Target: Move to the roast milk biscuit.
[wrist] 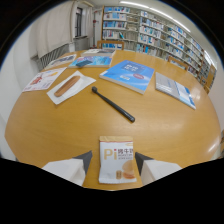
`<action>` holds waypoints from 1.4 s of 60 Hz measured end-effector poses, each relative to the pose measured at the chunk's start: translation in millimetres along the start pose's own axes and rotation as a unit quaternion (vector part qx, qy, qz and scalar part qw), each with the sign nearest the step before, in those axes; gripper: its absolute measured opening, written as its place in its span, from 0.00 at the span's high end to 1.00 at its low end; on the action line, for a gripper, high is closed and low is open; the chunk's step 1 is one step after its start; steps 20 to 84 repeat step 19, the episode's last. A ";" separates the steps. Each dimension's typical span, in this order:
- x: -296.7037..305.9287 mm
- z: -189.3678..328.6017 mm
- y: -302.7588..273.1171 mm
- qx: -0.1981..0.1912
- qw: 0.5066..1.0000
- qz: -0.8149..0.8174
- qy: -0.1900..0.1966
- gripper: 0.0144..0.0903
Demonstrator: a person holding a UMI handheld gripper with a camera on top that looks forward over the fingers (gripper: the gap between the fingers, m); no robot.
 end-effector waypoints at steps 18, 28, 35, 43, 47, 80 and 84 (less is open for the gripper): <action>2.2 3.5 1.9 -0.006 1.000 0.005 -0.001 0.07; 2.2 3.4 2.0 -0.006 1.000 0.006 -0.001 0.08; 2.2 3.4 2.0 -0.006 1.000 0.006 -0.001 0.08; 2.2 3.4 2.0 -0.006 1.000 0.006 -0.001 0.08; 2.2 3.4 2.0 -0.006 1.000 0.006 -0.001 0.08; 2.2 3.4 2.0 -0.006 1.000 0.006 -0.001 0.08; 2.2 3.4 2.0 -0.006 1.000 0.006 -0.001 0.08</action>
